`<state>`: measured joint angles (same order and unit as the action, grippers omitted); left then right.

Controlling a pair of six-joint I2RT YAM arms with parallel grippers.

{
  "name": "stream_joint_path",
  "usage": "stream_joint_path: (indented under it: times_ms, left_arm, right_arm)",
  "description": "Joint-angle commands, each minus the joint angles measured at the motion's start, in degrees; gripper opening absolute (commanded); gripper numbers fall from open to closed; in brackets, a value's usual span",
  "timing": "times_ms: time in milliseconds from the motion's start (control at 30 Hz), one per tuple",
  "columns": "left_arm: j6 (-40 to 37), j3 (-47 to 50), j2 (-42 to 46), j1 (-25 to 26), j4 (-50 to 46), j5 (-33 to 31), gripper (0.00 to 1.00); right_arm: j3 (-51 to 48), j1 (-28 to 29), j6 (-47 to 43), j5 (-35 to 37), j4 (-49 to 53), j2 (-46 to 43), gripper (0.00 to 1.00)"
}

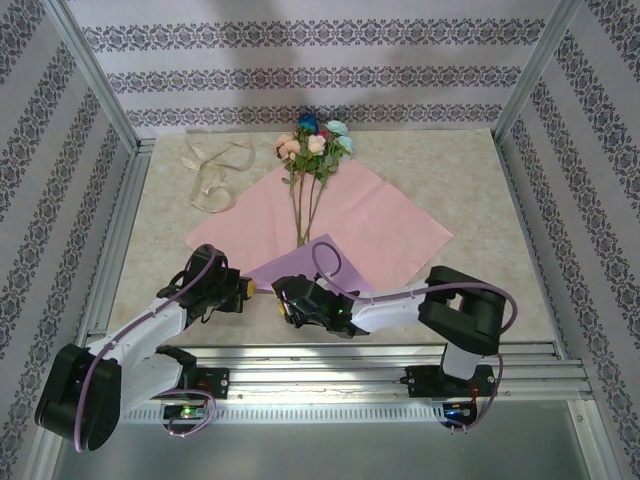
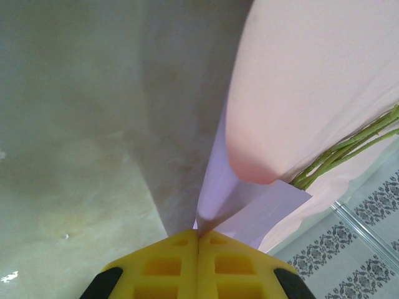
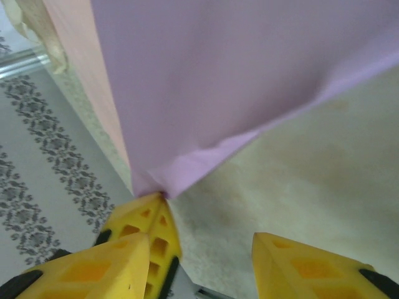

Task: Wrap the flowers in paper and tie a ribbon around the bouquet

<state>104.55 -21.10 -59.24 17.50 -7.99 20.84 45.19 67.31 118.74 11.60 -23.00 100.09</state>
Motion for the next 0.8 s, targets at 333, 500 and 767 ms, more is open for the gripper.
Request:
stream_joint_path:
  times_ms: [333, 500, 767]
  left_arm:
    - [0.12, 0.00, 3.97, -0.71, -5.37, 1.55, 0.00]
    - [-0.13, 0.51, 5.86, -1.08, -7.24, 1.83, 0.00]
    - [-1.78, 0.89, 6.28, -2.07, -6.98, 2.36, 0.00]
  right_arm:
    - [4.09, 1.18, 12.58, 11.73, -14.61, 12.14, 0.44]
    - [3.15, 1.20, 12.00, 15.13, -18.86, 15.07, 0.32]
    - [3.14, 0.91, 12.09, 14.69, -18.17, 15.10, 0.07]
